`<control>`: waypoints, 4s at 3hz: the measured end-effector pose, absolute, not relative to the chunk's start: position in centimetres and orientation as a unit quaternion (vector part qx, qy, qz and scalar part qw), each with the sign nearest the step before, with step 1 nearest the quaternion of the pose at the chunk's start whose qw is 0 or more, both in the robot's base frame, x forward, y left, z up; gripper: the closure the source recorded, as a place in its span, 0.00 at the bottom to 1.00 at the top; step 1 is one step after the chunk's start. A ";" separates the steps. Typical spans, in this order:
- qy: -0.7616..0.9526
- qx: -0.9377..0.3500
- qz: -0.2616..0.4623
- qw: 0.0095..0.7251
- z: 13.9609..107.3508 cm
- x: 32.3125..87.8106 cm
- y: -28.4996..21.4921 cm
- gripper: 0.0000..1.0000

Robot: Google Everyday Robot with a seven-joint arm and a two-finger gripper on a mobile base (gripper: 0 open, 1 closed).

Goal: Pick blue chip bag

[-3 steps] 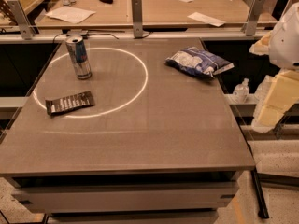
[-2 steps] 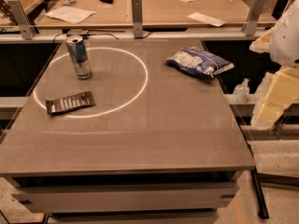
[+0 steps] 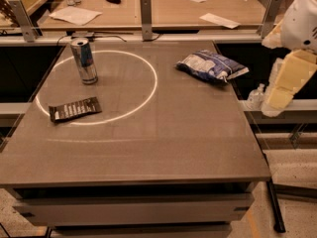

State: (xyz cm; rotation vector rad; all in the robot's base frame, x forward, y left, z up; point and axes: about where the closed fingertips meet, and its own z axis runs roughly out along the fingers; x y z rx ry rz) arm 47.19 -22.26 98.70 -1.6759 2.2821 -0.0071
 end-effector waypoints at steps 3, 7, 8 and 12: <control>0.838 -0.522 -0.013 0.162 95.0 56.1 -23.6 0.00; 0.859 -0.468 0.036 0.205 93.6 61.2 -23.0 0.00; 0.882 -0.413 0.052 0.220 93.0 63.2 -24.6 0.00; 0.880 -0.411 0.122 0.203 87.5 68.3 -21.9 0.00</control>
Offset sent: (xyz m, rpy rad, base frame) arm 0.0940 -0.0232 -0.0474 -0.0130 -0.0033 -0.2084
